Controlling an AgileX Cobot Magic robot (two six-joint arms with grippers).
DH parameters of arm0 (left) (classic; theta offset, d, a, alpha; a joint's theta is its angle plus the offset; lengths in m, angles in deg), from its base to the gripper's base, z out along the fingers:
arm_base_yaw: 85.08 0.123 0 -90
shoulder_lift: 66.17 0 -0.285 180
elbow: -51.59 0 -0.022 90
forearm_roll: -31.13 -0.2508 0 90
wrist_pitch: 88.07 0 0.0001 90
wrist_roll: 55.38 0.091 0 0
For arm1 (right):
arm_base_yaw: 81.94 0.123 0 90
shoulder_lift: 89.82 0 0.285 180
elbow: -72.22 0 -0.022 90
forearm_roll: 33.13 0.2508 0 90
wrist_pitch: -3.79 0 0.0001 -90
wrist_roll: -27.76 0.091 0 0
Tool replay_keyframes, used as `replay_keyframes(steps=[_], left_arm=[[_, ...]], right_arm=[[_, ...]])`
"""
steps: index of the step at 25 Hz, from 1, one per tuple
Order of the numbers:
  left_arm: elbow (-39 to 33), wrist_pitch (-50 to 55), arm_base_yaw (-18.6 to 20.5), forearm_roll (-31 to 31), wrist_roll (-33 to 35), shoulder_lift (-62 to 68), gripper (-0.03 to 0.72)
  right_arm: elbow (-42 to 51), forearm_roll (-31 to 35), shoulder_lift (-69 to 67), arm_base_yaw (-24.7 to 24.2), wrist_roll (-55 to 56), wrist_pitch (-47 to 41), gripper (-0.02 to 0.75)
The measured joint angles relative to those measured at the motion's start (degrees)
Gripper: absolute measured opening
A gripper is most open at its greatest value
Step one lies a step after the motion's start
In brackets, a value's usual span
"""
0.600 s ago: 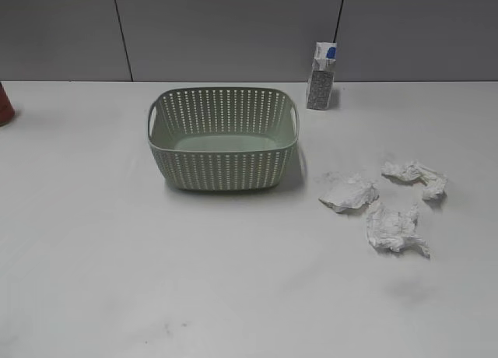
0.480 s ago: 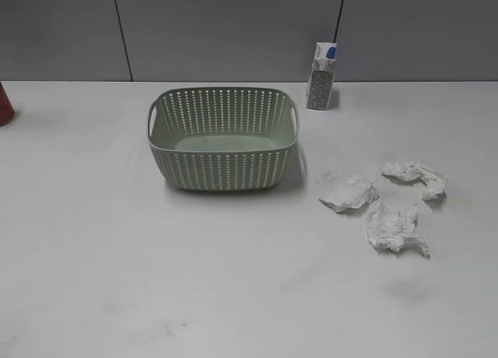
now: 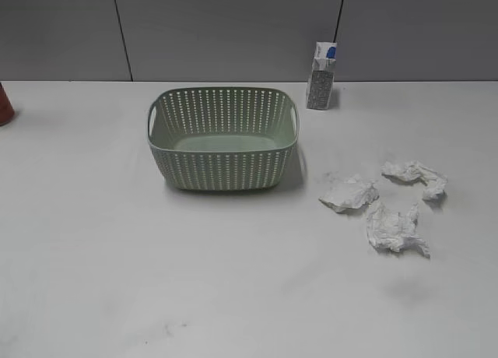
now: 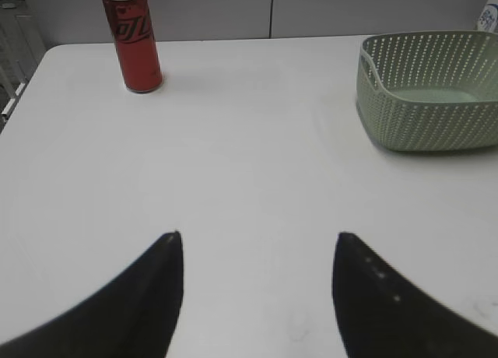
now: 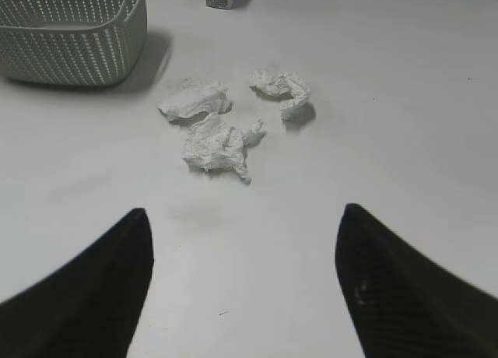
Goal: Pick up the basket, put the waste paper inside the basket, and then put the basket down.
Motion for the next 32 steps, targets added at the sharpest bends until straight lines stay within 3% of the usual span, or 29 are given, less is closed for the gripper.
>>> replay_keyframes(steps=[8, 15, 26, 32], left_arm=[[0.9, -2.3, 0.0, 0.0, 0.0, 0.0, 0.461], [1.6, -18.3, 0.0, 0.7, 0.0, 6.0, 0.461], [7.6, -27.8, 0.0, 9.2, 0.0, 35.8, 0.461], [17.5, -24.1, -2.2, 13.4, 4.6, 55.2, 0.461]], right_arm=[[0.0, 0.0, 0.0, 0.0, 0.0, 0.0, 0.581], [0.0, 0.0, 0.0, 0.0, 0.0, 0.0, 0.581], [0.0, 0.0, 0.0, 0.0, 0.0, 0.0, 0.581], [0.0, 0.0, 0.0, 0.0, 0.0, 0.0, 0.581]])
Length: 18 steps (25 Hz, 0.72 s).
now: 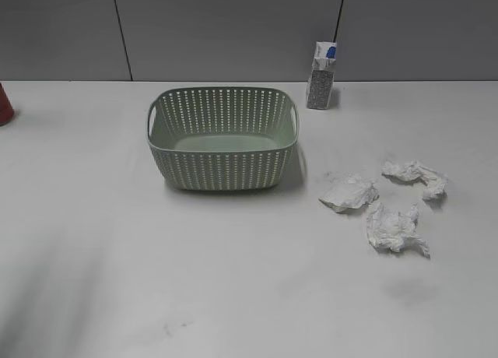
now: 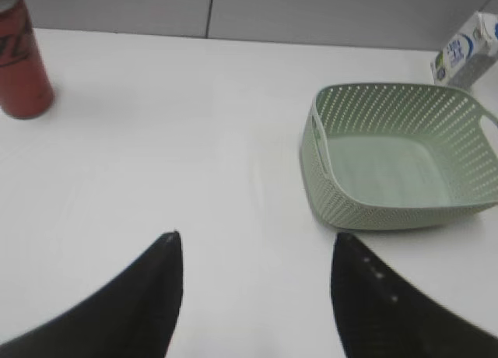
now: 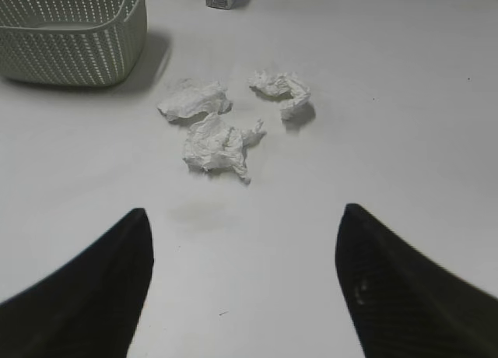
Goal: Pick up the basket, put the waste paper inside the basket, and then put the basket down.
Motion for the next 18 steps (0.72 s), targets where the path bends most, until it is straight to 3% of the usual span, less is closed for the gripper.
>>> replay_keyframes(steps=[10, 18], left_arm=[[25.2, 7.7, -10.9, -1.9, 0.9, 34.6, 0.461], [46.5, 14.2, -12.1, -4.6, -6.7, 60.2, 0.461]], right_arm=[[0.0, 0.0, 0.0, 0.0, 0.0, 0.0, 0.581], [0.0, 0.0, 0.0, 0.0, -0.1, 0.0, 0.581]])
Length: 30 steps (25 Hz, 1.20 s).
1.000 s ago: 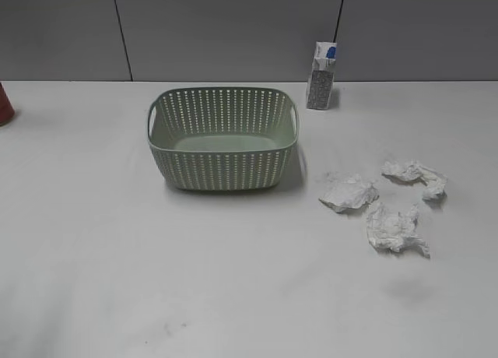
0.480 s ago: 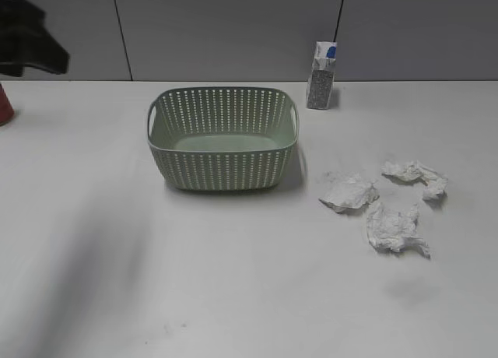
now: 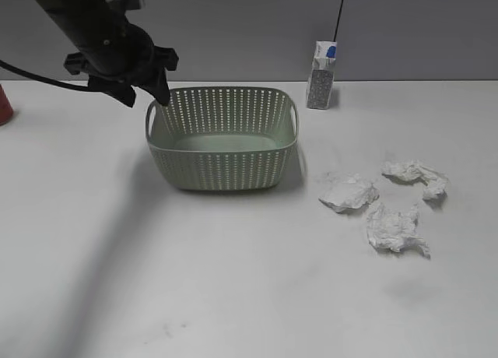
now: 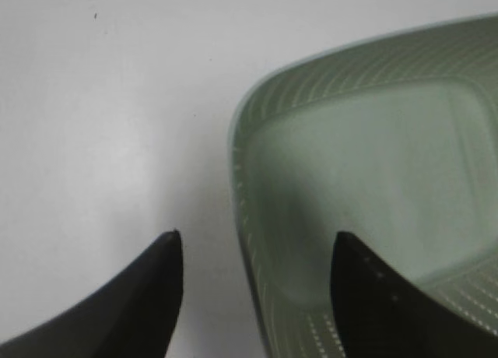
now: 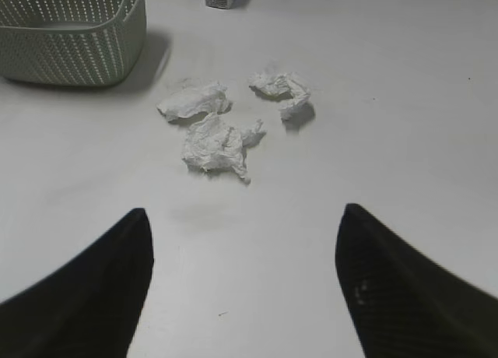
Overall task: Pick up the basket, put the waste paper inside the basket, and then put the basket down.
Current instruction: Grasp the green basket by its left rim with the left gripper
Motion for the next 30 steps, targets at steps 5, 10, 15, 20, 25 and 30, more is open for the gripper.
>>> replay_keyframes(steps=[5, 10, 15, 20, 25, 30], left_arm=[[8.4, 3.8, 0.1, -1.1, -4.7, 9.1, 0.461], [9.6, 4.5, 0.2, -2.4, -8.9, 12.5, 0.440], [9.7, 4.5, 0.2, -2.5, -9.6, 12.6, 0.312], [9.7, 6.1, 0.2, -2.4, -9.7, 12.6, 0.267], [9.7, 6.3, 0.2, -2.4, -9.7, 12.6, 0.266], [9.7, 6.2, 0.2, -1.2, -9.7, 13.6, 0.266]], right_arm=[[0.0, 0.0, 0.0, 0.0, 0.1, 0.0, 0.581], [0.0, 0.0, 0.0, 0.0, 0.1, 0.0, 0.581], [0.0, 0.0, 0.0, 0.0, 0.1, 0.0, 0.581], [0.0, 0.0, 0.0, 0.0, 0.0, 0.0, 0.581], [0.0, 0.0, 0.0, 0.0, 0.0, 0.0, 0.581], [0.0, 0.0, 0.0, 0.0, 0.1, 0.0, 0.581]])
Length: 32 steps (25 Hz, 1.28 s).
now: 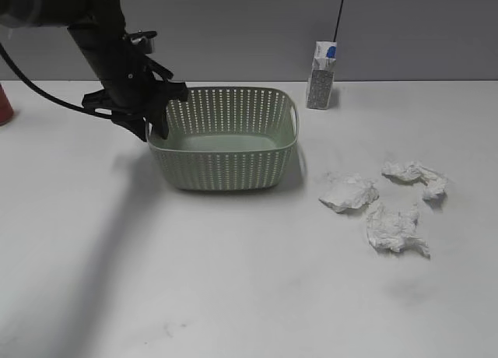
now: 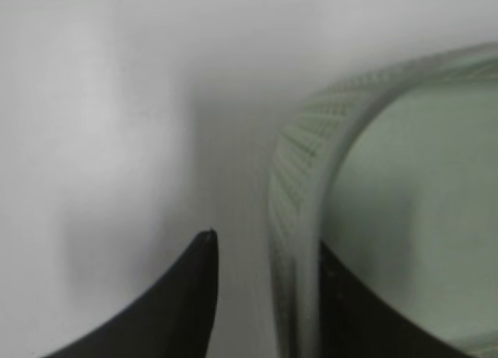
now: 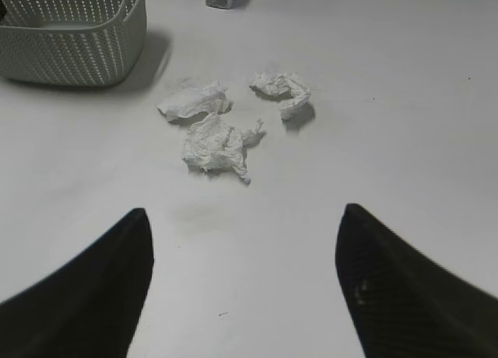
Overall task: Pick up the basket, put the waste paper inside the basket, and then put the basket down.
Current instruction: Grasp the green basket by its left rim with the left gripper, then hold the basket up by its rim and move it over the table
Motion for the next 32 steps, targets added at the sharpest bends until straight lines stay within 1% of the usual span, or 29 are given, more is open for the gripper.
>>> replay_keyframes(steps=[2, 4, 6, 8, 9, 11, 14, 17, 20, 22, 26, 32], left_arm=[[0.0, 0.2, 0.0, 0.2, 0.0, 0.5, 0.258], [0.0, 0.2, -0.1, 0.4, 0.0, 0.5, 0.225], [0.0, 0.5, -0.1, 0.6, 0.0, 0.5, 0.169], [0.0, 1.3, -0.2, 0.5, 0.0, 0.4, 0.078], [0.0, 1.7, -0.2, 0.1, -0.1, 0.3, 0.046], [0.0, 3.4, -0.2, -1.2, -0.1, -0.3, 0.010], [-0.1, 6.2, -0.2, -2.1, -0.2, -2.2, 0.004], [-2.6, 6.8, -0.4, -2.7, -0.2, -5.9, 0.004], [-8.6, 5.0, -1.9, -3.6, -0.2, -10.8, 0.003], [-14.0, 2.0, -3.9, -3.8, -0.2, -14.2, 0.003], [-21.6, -2.7, -7.5, -3.6, -0.2, -20.0, 0.003], [-28.4, -3.9, -8.0, -3.7, -1.1, -21.4, 0.003]], right_arm=[[0.0, 0.0, 0.0, 0.0, 0.0, 0.0, 0.581], [0.0, 0.0, 0.0, 0.0, -0.1, 0.0, 0.581], [0.0, 0.1, 0.0, 0.0, -0.1, 0.0, 0.581], [0.0, 0.1, 0.0, 0.0, -0.1, 0.0, 0.581], [-0.1, 0.1, 0.0, 0.0, -0.1, 0.2, 0.581], [-0.5, 0.1, -0.8, 0.0, -0.1, 0.8, 0.581], [-1.5, 0.1, -4.4, 0.0, -0.1, 2.8, 0.581], [-3.1, 0.1, -10.8, 0.0, 0.2, 4.3, 0.581], [-5.5, 0.1, -19.7, 0.0, 0.8, 4.6, 0.581], [-7.4, 0.1, -26.2, 0.0, 1.3, 5.0, 0.581], [-11.4, -0.5, -42.0, 0.0, 2.9, 8.7, 0.581], [-20.4, -0.7, -67.8, 0.0, 3.2, 16.9, 0.581]])
